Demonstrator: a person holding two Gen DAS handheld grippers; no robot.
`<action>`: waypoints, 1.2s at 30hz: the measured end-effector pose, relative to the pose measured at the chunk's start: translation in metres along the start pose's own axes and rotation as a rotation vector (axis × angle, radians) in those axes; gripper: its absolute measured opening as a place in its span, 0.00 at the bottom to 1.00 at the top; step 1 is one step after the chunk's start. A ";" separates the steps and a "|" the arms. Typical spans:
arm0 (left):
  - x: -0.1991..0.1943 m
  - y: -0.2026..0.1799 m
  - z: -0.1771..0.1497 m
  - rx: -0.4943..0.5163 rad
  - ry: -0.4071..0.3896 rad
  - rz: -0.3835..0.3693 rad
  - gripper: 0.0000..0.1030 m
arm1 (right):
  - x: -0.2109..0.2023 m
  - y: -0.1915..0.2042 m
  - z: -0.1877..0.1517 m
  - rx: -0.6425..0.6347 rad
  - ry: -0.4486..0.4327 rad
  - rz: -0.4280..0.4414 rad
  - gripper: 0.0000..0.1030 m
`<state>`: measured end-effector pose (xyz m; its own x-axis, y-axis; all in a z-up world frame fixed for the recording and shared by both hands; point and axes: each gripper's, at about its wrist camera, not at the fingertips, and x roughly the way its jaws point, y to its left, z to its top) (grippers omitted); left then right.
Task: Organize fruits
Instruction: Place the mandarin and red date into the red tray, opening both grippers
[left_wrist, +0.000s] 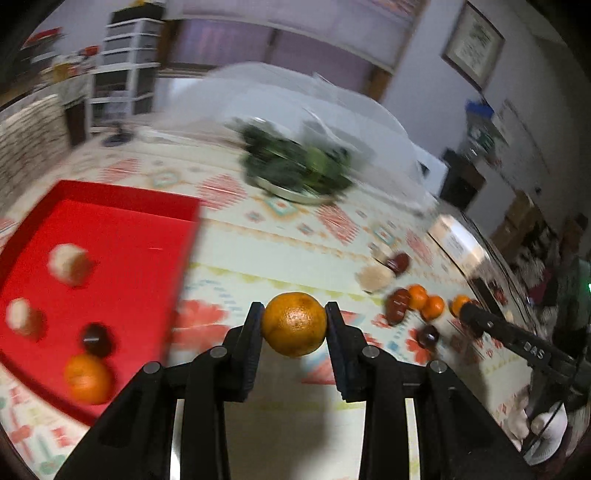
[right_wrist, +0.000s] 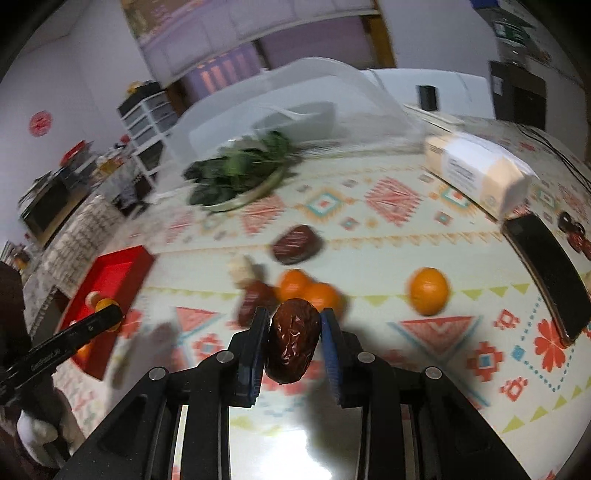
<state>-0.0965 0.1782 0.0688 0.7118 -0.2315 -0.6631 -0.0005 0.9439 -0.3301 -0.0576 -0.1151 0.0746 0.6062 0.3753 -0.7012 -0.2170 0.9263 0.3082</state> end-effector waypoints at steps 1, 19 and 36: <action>-0.010 0.014 0.001 -0.024 -0.019 0.021 0.31 | 0.000 0.009 0.001 -0.013 0.003 0.018 0.30; -0.069 0.176 -0.017 -0.282 -0.099 0.244 0.31 | 0.075 0.220 -0.006 -0.281 0.154 0.285 0.30; -0.071 0.201 -0.016 -0.304 -0.099 0.216 0.35 | 0.168 0.288 -0.014 -0.352 0.285 0.246 0.30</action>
<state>-0.1584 0.3803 0.0388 0.7366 0.0031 -0.6763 -0.3556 0.8524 -0.3834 -0.0289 0.2156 0.0361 0.2831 0.5326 -0.7976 -0.6012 0.7465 0.2850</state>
